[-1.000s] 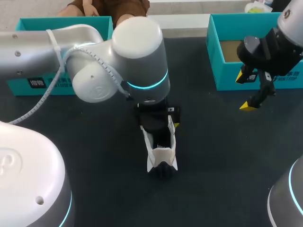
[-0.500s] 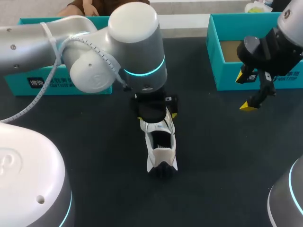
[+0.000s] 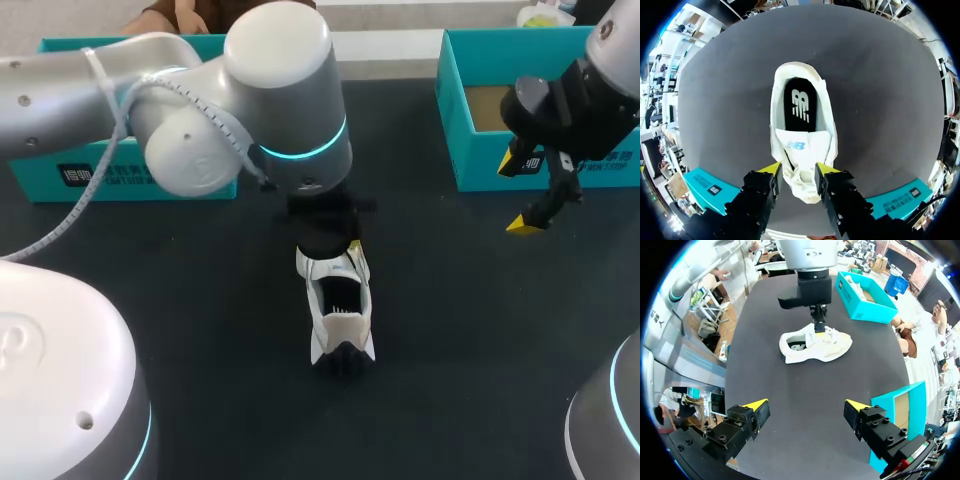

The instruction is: Take the shoe out of the shoebox, open the shoe tongue, remove and reinsert the insole, then place the shoe into the shoebox

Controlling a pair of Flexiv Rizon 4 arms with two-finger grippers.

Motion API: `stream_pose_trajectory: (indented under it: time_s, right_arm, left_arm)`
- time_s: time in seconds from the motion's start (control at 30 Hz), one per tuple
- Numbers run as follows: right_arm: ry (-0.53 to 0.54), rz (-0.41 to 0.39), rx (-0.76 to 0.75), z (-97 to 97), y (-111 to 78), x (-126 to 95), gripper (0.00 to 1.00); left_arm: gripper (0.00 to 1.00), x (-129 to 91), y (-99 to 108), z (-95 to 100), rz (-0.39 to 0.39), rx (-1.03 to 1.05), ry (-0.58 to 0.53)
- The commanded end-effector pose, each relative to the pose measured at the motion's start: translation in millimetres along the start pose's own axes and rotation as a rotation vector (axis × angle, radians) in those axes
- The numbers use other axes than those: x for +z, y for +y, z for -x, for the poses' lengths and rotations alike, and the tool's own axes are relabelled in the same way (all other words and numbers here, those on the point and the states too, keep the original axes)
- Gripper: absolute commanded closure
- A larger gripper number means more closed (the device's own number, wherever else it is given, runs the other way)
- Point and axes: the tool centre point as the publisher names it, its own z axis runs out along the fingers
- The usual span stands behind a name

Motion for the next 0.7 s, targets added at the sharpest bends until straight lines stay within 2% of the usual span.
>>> stream_pose_trajectory:
  time_s: [0.03, 0.53, 0.7]
  right_arm:
    - [0.003, -0.004, 0.000, 2.1, 1.1, 1, 0.00]
    - [0.003, -0.004, 0.000, 2.1, 1.1, 1, 0.00]
    - [0.003, -0.004, 0.000, 2.1, 1.1, 1, 0.00]
  left_arm:
    - [0.66, 4, -5, -3.5, -0.012, 0.009, 0.003]
    - [0.64, 26, -29, -5.6, -0.078, 0.000, 0.019]
    - [0.64, 23, -32, -7.2, -0.102, -0.046, 0.025]
